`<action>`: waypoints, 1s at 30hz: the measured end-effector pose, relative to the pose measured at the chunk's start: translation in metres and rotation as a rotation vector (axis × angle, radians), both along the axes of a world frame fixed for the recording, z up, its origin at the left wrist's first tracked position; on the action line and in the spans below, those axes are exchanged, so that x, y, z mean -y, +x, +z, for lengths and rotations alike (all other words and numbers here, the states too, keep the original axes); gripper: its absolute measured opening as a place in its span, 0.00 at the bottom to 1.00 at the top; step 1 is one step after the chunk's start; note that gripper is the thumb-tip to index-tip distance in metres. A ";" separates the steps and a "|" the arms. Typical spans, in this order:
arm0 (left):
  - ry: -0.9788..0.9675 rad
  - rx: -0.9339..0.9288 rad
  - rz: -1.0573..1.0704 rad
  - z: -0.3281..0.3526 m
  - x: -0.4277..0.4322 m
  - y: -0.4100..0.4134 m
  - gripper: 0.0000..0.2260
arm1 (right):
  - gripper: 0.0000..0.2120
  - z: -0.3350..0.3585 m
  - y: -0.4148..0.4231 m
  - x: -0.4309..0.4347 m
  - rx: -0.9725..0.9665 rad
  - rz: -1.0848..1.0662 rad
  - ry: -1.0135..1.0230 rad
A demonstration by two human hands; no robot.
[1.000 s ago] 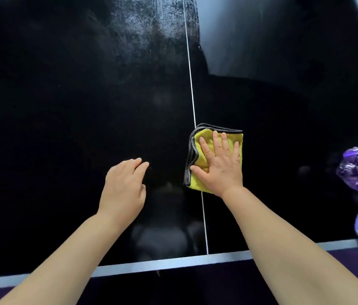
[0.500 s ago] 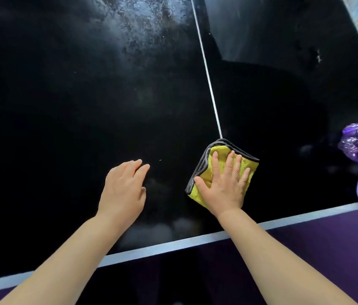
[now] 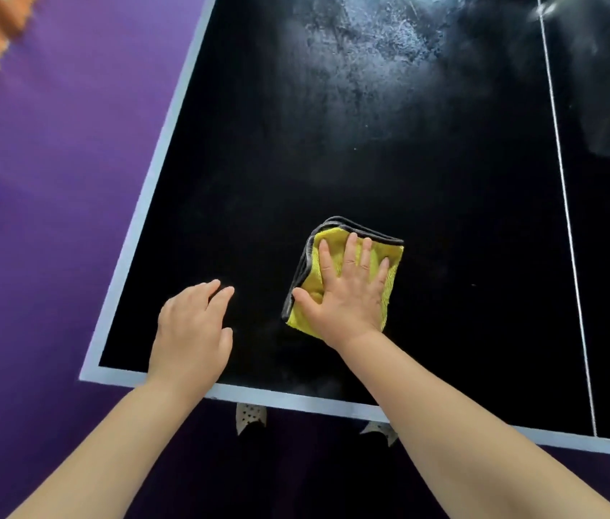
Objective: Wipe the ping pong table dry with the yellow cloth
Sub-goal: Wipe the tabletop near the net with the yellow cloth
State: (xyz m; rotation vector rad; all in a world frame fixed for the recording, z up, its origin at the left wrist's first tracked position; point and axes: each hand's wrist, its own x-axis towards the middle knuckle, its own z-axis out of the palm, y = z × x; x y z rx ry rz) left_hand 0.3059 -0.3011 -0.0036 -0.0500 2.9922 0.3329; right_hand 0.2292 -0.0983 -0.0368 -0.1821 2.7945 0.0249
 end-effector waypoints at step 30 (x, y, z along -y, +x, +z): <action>-0.059 -0.028 0.056 0.046 -0.001 0.024 0.23 | 0.37 0.011 0.094 0.017 0.080 0.602 -0.085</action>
